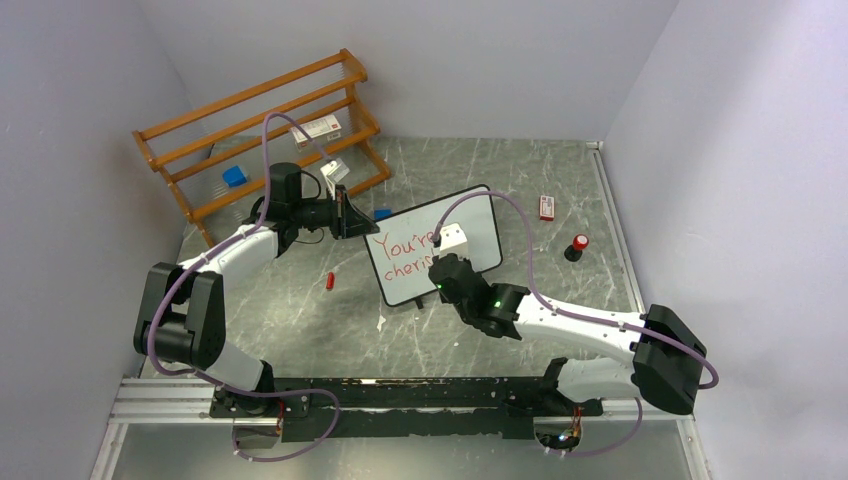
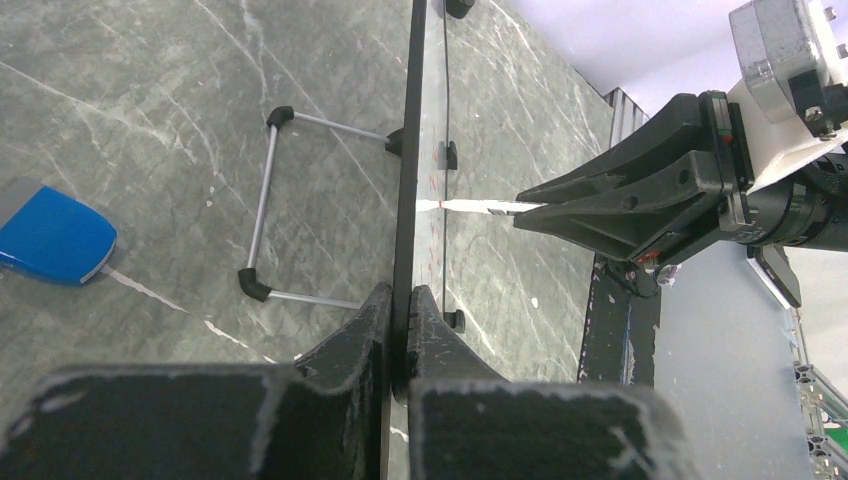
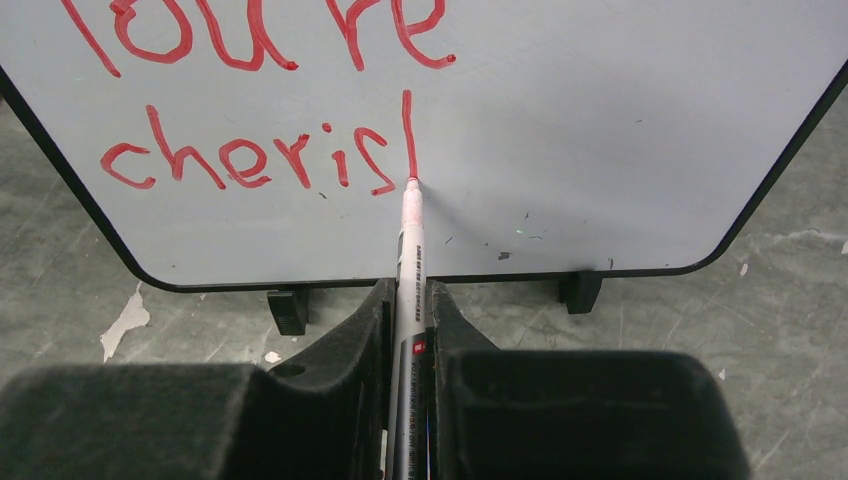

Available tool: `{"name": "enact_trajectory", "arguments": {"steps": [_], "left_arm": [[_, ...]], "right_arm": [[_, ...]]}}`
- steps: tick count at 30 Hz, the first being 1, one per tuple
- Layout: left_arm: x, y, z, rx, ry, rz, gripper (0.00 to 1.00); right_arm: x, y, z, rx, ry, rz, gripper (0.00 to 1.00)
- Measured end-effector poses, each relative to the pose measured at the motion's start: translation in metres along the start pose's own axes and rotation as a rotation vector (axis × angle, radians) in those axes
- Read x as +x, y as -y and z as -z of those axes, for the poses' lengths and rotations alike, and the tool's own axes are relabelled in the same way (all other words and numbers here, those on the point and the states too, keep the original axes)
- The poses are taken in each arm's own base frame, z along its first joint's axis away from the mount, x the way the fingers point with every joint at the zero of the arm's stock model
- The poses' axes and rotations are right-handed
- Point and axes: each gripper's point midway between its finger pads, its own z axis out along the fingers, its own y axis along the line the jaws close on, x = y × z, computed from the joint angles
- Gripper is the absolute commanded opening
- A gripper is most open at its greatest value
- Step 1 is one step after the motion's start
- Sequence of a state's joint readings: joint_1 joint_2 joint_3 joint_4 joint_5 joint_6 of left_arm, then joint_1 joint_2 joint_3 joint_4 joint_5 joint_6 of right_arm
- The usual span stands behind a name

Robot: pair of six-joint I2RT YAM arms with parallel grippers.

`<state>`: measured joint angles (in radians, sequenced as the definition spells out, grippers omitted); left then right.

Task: Write a sentence on the whiteboard

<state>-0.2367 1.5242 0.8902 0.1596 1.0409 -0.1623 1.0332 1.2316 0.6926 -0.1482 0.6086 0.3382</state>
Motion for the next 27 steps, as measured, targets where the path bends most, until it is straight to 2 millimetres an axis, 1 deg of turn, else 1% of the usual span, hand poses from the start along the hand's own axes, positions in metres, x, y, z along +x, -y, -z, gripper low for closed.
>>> {"name": "enact_trajectory", "arguments": {"steps": [16, 27], "left_arm": [[0.0, 0.0, 0.0, 0.0, 0.0, -0.001, 0.05], [0.0, 0.0, 0.0, 0.0, -0.002, 0.0, 0.05]], "right_arm": [[-0.003, 0.001, 0.0, 0.002, 0.011, 0.017, 0.0], [-0.01, 0.001, -0.001, 0.004, 0.038, 0.022, 0.0]]}}
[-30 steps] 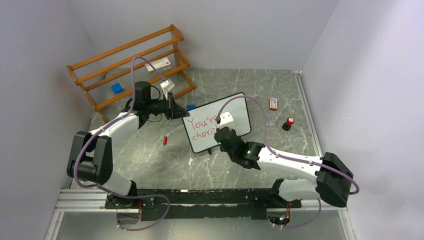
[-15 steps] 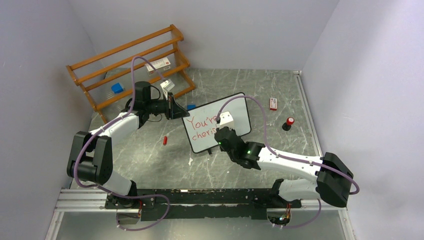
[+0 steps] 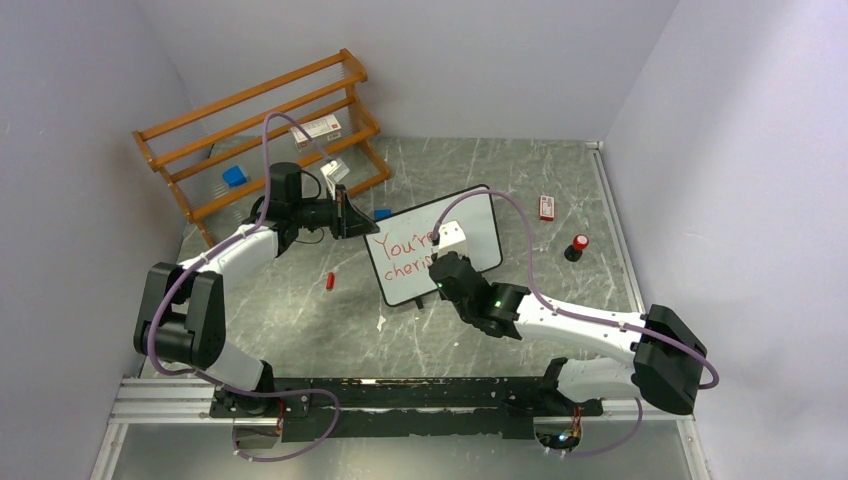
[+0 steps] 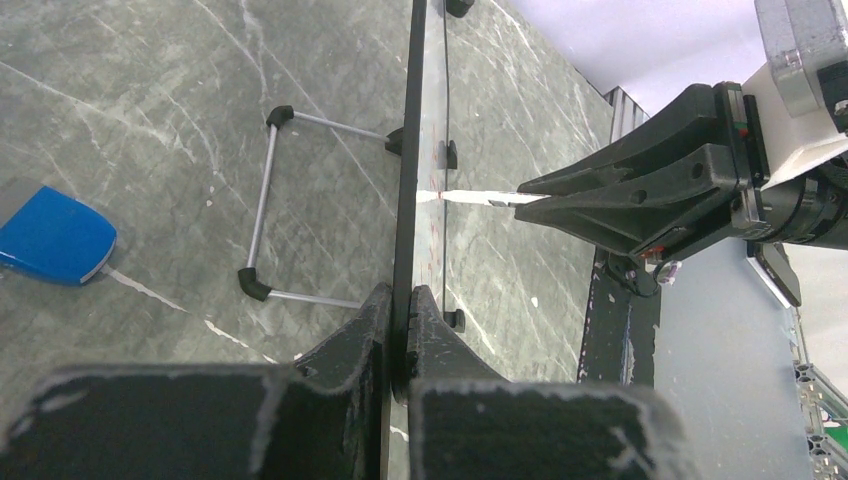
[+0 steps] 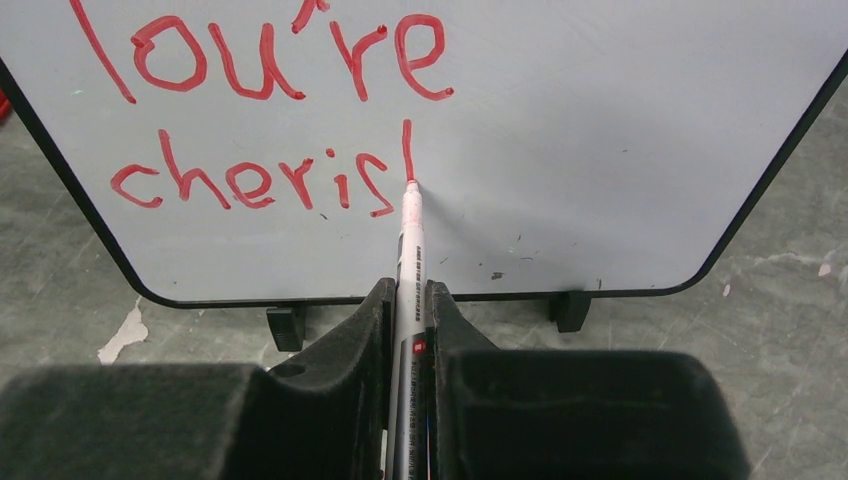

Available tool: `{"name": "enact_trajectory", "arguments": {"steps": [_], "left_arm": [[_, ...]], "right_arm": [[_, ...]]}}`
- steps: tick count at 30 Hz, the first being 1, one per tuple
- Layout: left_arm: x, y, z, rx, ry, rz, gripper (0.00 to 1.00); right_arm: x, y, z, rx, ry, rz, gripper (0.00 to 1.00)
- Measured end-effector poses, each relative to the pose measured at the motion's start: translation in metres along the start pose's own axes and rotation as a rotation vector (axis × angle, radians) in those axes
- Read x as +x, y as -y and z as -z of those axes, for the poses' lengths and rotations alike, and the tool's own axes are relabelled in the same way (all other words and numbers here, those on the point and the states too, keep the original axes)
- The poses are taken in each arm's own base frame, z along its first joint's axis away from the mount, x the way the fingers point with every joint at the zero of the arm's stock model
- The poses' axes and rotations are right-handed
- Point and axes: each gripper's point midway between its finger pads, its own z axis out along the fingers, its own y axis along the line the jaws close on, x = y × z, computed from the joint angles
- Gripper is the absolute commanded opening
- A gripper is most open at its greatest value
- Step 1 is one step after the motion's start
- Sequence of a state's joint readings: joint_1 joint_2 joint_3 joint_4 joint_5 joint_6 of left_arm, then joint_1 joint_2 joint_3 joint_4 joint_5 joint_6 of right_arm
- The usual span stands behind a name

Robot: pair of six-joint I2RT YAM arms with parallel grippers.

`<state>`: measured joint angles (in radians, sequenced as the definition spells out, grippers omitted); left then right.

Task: Write a sentence on the whiteboard

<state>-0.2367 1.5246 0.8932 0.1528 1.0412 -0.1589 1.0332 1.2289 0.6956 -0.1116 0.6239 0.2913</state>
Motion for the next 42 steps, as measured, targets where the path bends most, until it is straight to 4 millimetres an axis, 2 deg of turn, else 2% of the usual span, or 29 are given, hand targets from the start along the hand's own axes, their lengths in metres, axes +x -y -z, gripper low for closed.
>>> {"name": "enact_trajectory", "arguments": {"steps": [21, 32, 42], "left_arm": [[0.0, 0.0, 0.0, -0.001, -0.002, -0.001, 0.05], [0.0, 0.0, 0.0, 0.0, -0.005, -0.002, 0.05], [0.0, 0.0, 0.0, -0.001, -0.006, -0.003, 0.05]], "right_arm": [[-0.01, 0.01, -0.002, 0.031, 0.027, -0.045, 0.0], [0.003, 0.013, 0.0, 0.03, -0.008, -0.056, 0.0], [0.005, 0.013, 0.001, 0.025, -0.016, -0.056, 0.0]]}}
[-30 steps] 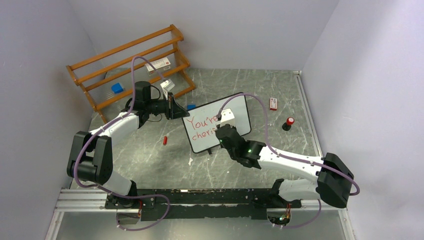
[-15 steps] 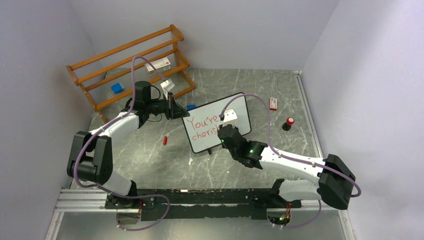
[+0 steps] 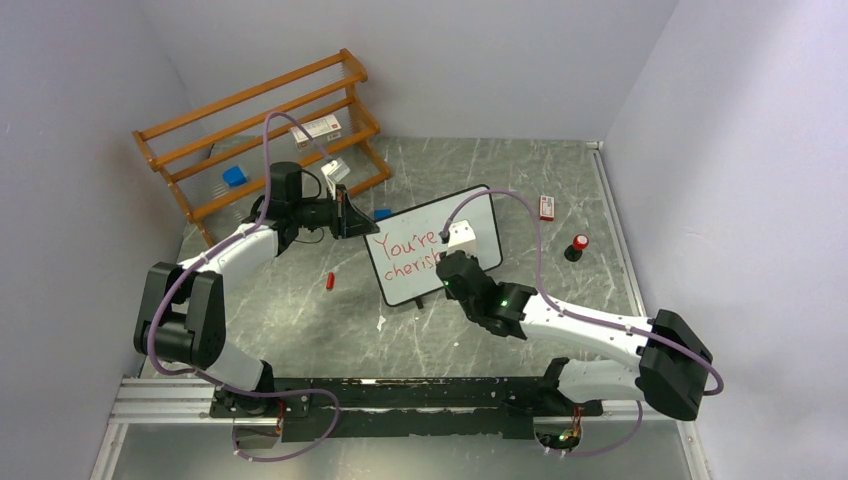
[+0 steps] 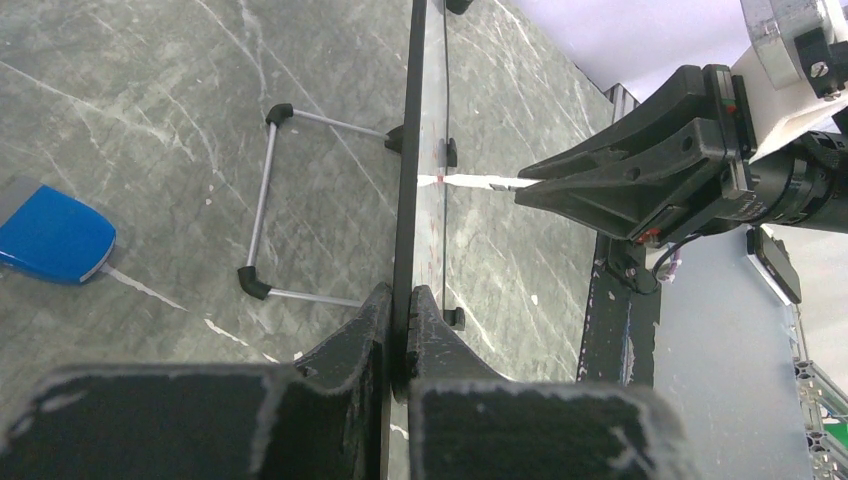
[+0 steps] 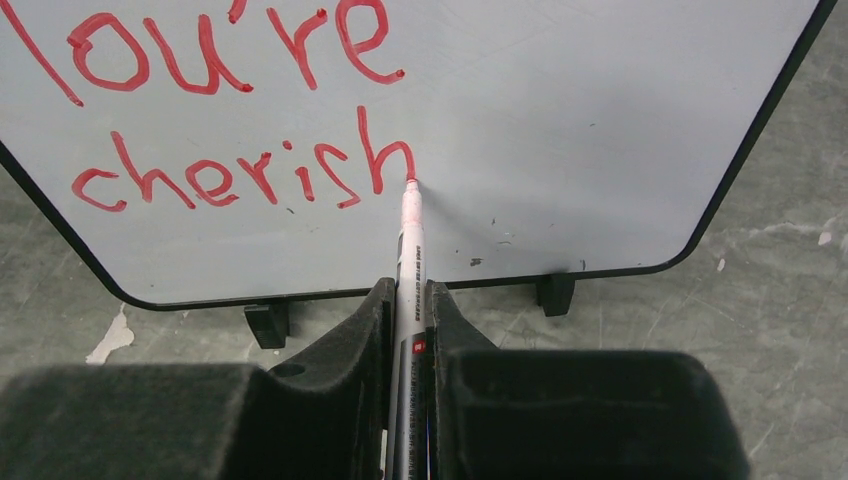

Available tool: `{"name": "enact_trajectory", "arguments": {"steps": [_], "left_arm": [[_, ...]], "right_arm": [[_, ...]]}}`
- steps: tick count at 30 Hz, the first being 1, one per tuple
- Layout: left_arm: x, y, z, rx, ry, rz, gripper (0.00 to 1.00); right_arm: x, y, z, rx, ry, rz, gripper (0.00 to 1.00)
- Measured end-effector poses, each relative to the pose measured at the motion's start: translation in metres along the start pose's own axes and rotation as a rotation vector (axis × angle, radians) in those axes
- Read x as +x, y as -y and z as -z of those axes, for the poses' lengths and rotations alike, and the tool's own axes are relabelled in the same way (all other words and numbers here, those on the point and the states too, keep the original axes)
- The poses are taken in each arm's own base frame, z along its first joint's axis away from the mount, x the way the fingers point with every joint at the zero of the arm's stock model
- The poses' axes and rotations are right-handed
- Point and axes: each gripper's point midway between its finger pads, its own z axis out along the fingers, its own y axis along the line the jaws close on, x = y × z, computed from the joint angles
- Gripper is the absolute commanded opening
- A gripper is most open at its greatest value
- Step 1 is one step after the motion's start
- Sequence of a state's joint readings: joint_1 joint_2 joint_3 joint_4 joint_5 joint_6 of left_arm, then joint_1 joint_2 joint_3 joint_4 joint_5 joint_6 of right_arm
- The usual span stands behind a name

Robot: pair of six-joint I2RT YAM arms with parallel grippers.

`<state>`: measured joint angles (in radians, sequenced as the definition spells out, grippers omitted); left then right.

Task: Write a sentence on the whiteboard

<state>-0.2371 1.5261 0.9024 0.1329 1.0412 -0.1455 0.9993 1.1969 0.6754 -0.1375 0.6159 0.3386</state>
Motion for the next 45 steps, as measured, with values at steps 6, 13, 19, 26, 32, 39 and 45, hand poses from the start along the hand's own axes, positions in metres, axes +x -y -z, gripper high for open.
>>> {"name": "enact_trajectory", "arguments": {"steps": [6, 13, 19, 26, 32, 39, 45], "left_arm": [[0.0, 0.0, 0.0, 0.0, -0.001, 0.001, 0.05], [0.0, 0.0, 0.0, 0.0, -0.002, 0.0, 0.05], [0.0, 0.0, 0.0, 0.0, -0.002, 0.001, 0.05], [0.0, 0.0, 0.0, 0.0, -0.002, 0.0, 0.05], [0.0, 0.0, 0.0, 0.0, -0.002, 0.0, 0.05], [0.0, 0.0, 0.0, 0.0, -0.003, 0.002, 0.05], [0.0, 0.0, 0.0, 0.0, -0.003, 0.002, 0.05]], "right_arm": [[-0.006, 0.003, 0.006, -0.006, 0.022, -0.016, 0.0], [-0.013, 0.004, 0.009, -0.012, 0.05, -0.036, 0.0], [-0.009, 0.005, 0.004, -0.001, 0.038, -0.03, 0.0], [-0.008, 0.007, 0.001, 0.009, 0.035, -0.032, 0.0], [-0.005, 0.008, -0.002, 0.016, 0.028, -0.03, 0.0], [-0.005, 0.009, -0.003, 0.018, 0.029, -0.031, 0.0], [-0.005, 0.012, -0.003, 0.027, 0.028, -0.032, 0.0]]}}
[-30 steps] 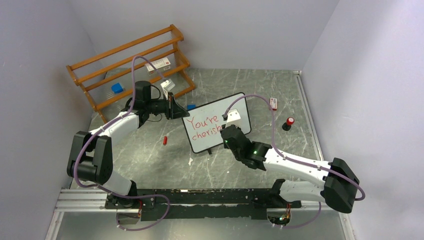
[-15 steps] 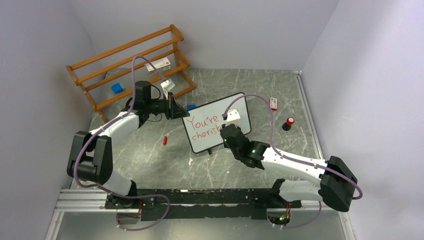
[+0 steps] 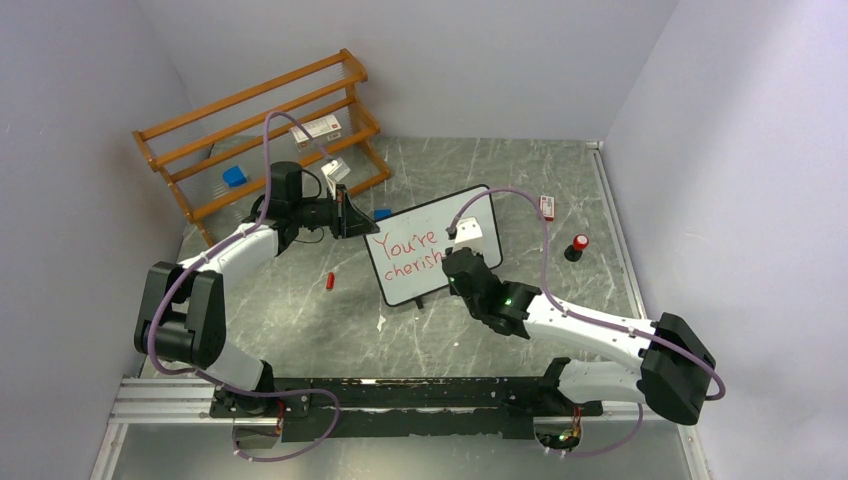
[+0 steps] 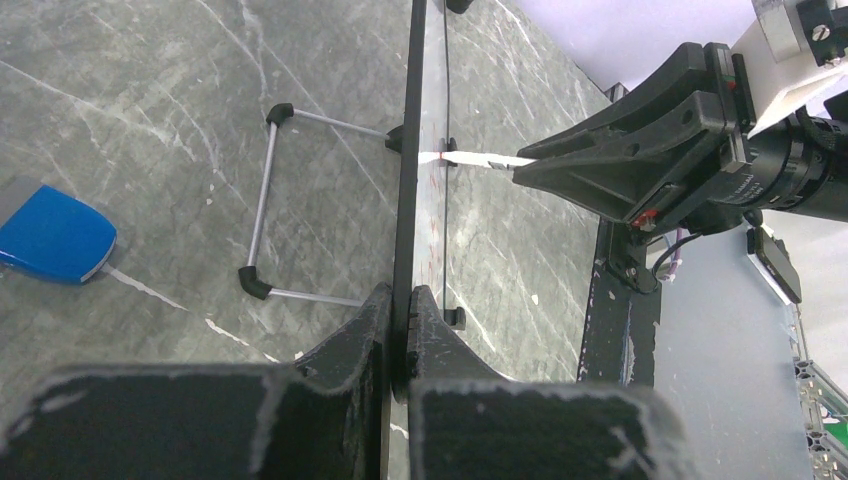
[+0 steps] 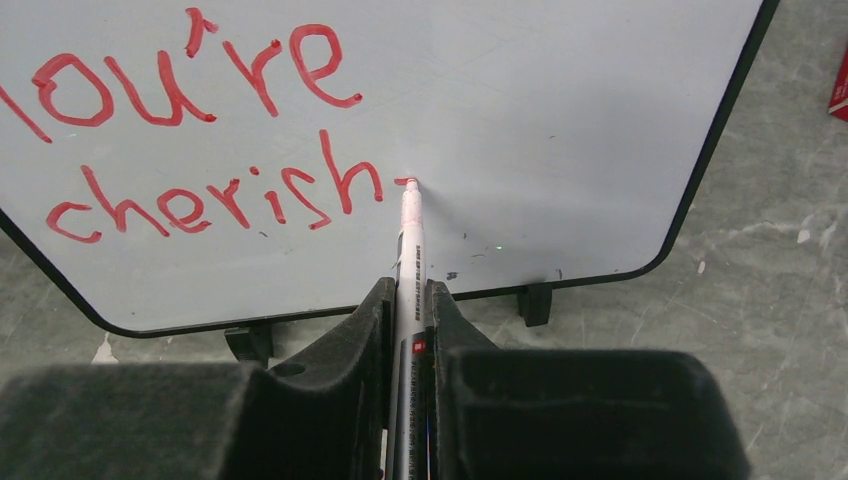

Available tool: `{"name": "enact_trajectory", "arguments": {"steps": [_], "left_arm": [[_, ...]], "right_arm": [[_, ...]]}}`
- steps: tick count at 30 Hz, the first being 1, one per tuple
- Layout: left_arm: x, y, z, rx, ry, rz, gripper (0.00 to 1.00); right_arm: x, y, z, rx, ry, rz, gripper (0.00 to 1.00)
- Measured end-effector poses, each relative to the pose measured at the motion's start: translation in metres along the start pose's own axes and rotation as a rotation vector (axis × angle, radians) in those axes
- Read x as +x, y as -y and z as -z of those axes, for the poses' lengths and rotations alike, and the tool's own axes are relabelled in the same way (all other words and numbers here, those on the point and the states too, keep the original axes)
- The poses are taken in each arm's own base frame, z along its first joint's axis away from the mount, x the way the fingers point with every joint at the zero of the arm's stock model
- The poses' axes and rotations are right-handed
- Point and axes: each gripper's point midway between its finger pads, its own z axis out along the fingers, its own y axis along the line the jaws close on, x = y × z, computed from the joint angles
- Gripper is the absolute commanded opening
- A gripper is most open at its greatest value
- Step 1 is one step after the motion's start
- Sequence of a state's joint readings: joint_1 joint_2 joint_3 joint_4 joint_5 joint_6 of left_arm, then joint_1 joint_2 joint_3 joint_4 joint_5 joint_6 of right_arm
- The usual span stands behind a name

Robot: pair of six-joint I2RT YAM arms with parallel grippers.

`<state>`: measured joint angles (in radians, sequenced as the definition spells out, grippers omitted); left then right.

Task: Write a sentence on the whiteboard

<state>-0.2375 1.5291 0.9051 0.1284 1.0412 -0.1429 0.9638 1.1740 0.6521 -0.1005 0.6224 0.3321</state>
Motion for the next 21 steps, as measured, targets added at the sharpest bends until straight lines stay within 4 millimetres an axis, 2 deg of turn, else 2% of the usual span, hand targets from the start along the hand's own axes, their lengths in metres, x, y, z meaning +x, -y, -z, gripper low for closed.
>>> {"name": "enact_trajectory", "arguments": {"steps": [21], "left_arm": [[0.0, 0.0001, 0.0, 0.001, 0.0, 0.0, 0.05]], "right_arm": [[-0.0019, 0.0069, -0.001, 0.027, 0.007, 0.022, 0.0]]}}
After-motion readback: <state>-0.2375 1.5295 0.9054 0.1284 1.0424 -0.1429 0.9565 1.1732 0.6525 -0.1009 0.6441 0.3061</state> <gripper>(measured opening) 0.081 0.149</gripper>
